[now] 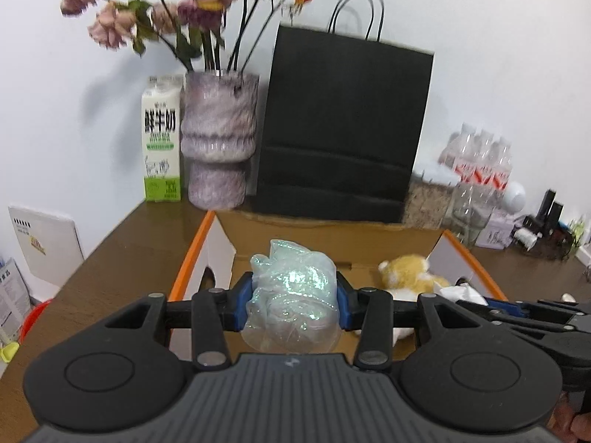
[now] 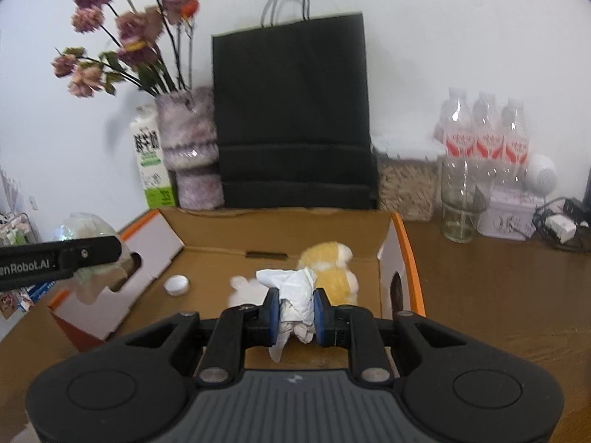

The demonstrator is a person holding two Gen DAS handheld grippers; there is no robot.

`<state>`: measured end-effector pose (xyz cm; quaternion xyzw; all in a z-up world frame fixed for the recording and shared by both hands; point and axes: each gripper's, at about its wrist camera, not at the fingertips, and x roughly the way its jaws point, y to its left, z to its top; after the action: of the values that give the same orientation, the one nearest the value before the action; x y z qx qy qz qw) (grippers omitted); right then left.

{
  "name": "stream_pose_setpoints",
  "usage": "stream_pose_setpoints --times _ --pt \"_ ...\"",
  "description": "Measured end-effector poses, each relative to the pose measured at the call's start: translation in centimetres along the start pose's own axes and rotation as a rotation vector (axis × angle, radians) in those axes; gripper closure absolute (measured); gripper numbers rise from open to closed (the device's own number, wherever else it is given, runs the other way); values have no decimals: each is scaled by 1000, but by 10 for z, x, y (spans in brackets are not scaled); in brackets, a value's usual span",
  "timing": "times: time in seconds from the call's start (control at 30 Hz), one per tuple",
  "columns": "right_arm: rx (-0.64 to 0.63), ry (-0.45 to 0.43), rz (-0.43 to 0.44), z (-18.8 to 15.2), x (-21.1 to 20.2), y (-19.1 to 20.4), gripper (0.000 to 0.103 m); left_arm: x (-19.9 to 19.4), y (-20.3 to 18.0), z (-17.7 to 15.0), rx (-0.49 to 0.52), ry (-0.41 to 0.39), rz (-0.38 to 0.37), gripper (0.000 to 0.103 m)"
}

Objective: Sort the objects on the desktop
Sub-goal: 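Drop the plastic bag and tissue into the cardboard box, opening both grippers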

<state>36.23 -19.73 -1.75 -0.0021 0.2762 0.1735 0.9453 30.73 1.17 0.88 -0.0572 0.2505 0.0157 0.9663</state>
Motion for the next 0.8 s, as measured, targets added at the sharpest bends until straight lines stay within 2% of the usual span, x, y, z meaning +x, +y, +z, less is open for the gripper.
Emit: stream_pose_setpoints --times 0.27,0.33,0.4,0.43,0.47,0.5,0.53,0.6,0.7,0.8 --pt "12 65 -4 -9 18 -4 85 24 7 -13 5 74 19 58" --pt "10 73 -6 -10 19 -4 81 29 6 -15 13 94 22 53" --pt "9 80 -12 -10 19 -2 77 31 5 -16 22 109 42 43" --pt "5 84 -11 -10 19 -1 68 31 5 -16 24 108 48 40" --pt "7 85 -9 -9 18 -1 62 30 5 -16 25 107 51 27" --pt "9 82 -8 -8 17 -1 43 29 4 -15 26 105 55 8" --pt "8 77 -7 -8 15 0 23 28 4 -15 28 101 64 0" --pt "-10 68 -7 -6 11 3 3 24 3 -13 30 81 80 0" --pt "-30 76 11 -3 8 5 0 23 3 -10 25 84 87 0" --pt "-44 81 -7 -4 8 8 0 25 3 -10 20 96 96 0"
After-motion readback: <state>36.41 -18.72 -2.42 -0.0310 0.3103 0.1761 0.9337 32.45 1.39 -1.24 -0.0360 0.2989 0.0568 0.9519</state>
